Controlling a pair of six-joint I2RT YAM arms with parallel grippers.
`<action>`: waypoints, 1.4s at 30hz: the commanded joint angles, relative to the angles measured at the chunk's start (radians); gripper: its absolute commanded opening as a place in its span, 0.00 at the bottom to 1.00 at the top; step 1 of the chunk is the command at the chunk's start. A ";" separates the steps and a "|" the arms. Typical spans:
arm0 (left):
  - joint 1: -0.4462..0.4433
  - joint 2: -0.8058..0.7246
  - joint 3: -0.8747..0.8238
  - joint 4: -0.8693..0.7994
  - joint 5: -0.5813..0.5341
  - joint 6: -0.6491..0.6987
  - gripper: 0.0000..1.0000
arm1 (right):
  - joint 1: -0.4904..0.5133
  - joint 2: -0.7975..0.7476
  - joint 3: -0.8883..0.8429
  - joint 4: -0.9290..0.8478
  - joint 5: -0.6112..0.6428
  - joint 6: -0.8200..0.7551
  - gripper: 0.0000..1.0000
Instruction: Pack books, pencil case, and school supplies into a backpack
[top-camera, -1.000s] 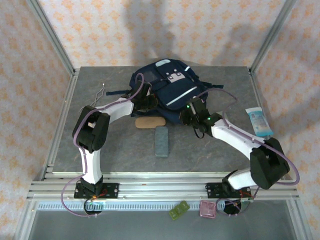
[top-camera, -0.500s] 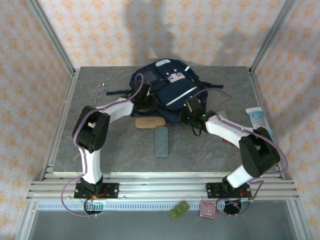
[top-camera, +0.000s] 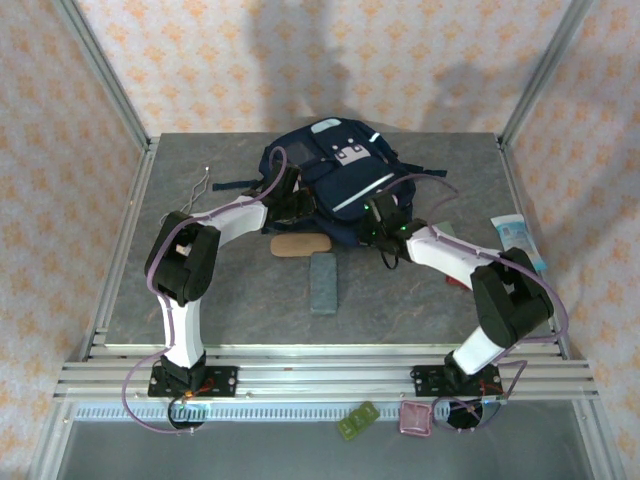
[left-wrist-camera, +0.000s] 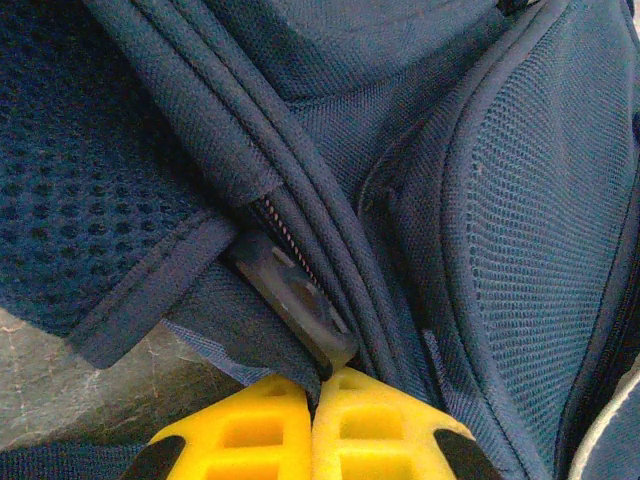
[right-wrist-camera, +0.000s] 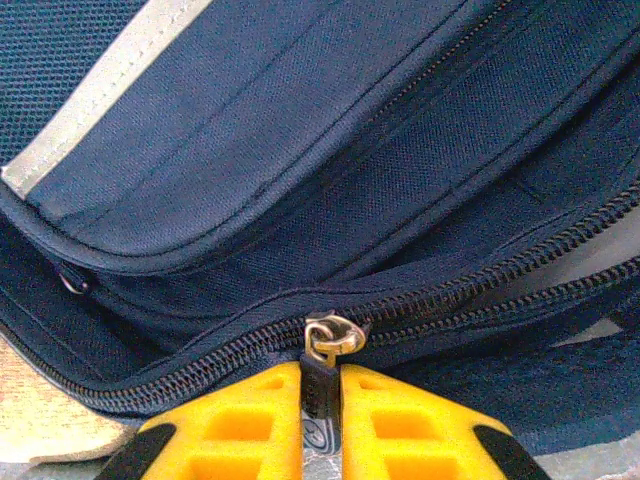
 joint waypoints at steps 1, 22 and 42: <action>0.010 -0.049 0.015 0.129 0.013 -0.004 0.00 | 0.012 -0.030 -0.022 0.090 -0.027 0.011 0.13; 0.006 -0.045 0.011 0.129 0.017 -0.010 0.00 | 0.002 -0.006 -0.022 0.114 -0.021 0.056 0.20; 0.005 -0.043 0.001 0.138 0.025 -0.014 0.00 | -0.008 0.035 0.035 0.003 -0.019 0.185 0.41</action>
